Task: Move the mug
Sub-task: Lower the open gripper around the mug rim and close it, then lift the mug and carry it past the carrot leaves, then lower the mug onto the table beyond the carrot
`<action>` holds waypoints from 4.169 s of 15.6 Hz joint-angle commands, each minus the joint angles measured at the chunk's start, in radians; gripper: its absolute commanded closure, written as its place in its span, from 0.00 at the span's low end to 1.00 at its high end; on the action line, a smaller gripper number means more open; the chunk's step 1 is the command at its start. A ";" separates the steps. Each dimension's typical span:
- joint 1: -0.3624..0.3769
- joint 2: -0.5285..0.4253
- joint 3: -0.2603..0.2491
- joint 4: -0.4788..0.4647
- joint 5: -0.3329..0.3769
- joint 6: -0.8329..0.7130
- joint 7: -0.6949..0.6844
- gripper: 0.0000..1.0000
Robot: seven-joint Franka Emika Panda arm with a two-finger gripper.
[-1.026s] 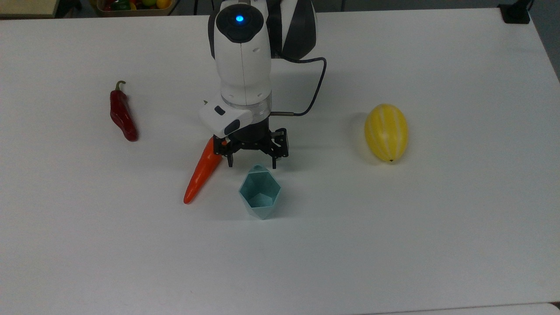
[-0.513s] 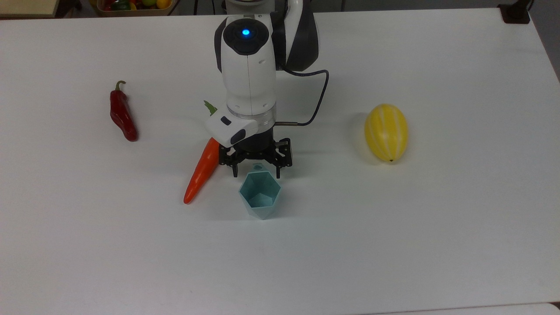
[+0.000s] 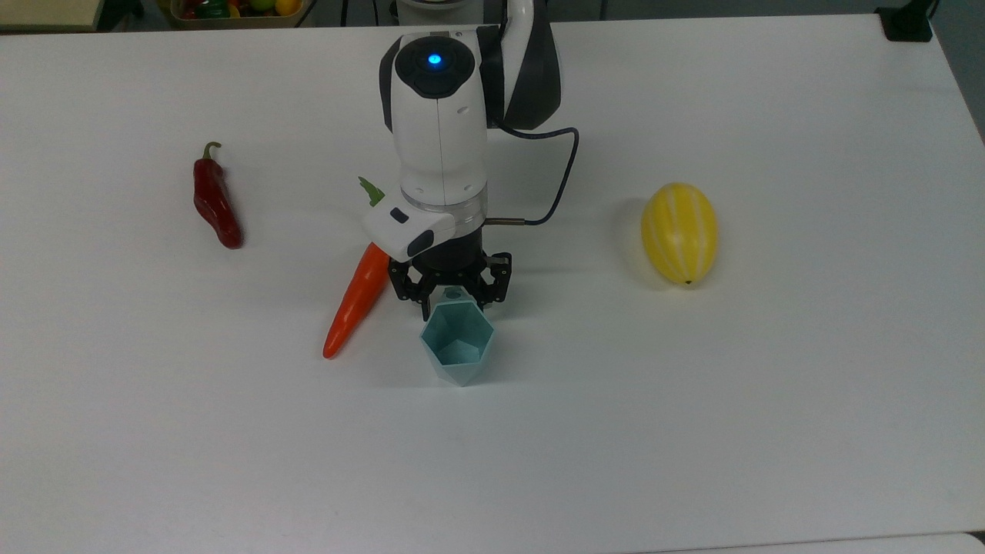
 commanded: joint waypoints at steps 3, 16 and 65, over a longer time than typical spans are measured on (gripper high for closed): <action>0.011 0.010 -0.009 0.011 -0.024 0.021 0.029 0.58; 0.013 -0.001 -0.009 0.009 -0.038 0.020 0.022 1.00; -0.067 -0.751 -0.023 -0.800 0.054 -0.229 -0.408 1.00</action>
